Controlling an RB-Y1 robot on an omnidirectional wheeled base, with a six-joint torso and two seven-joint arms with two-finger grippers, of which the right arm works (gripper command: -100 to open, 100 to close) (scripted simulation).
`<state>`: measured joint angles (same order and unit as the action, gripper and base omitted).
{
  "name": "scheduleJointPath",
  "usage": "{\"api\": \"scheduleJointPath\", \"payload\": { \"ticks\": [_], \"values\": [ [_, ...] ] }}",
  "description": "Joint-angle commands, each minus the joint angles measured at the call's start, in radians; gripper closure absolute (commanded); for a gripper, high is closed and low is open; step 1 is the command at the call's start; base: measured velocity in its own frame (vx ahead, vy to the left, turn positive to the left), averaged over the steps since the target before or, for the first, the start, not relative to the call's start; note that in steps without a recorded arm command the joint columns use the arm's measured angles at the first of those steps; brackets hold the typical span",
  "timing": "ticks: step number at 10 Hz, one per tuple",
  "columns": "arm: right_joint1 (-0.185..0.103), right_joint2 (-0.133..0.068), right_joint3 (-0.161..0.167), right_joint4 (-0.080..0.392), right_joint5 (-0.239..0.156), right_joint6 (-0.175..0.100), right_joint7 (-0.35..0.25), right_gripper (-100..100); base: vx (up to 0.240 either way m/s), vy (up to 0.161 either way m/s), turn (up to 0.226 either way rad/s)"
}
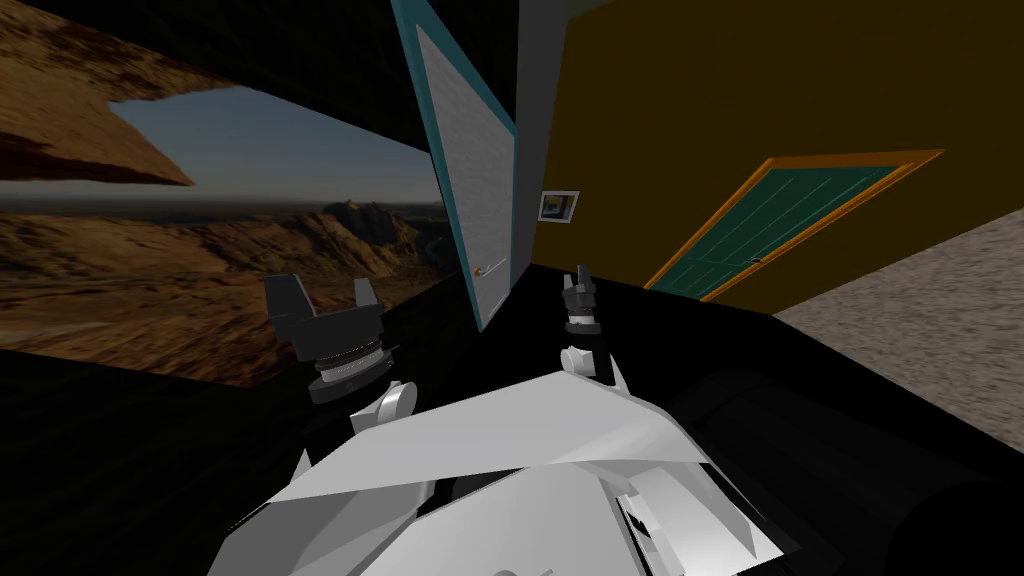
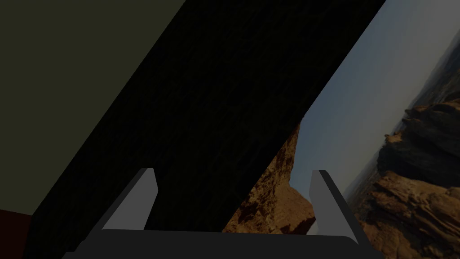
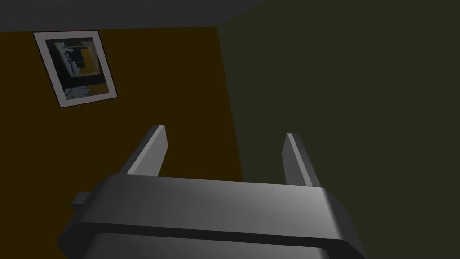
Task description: Pull the door open
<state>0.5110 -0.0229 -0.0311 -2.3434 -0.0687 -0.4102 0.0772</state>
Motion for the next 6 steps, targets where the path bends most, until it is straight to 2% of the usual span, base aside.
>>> {"api": "scheduleJointPath", "payload": {
  "ticks": [1, 6],
  "values": [
    [-0.015, -0.015, 0.01, 0.042, -0.005, -0.01, -0.008, -100, 0.06, -0.019, 0.163],
    [-0.048, -0.046, 0.032, 0.133, -0.017, -0.033, -0.025, -100, 0.08, -0.033, 0.104]
  ]
}}
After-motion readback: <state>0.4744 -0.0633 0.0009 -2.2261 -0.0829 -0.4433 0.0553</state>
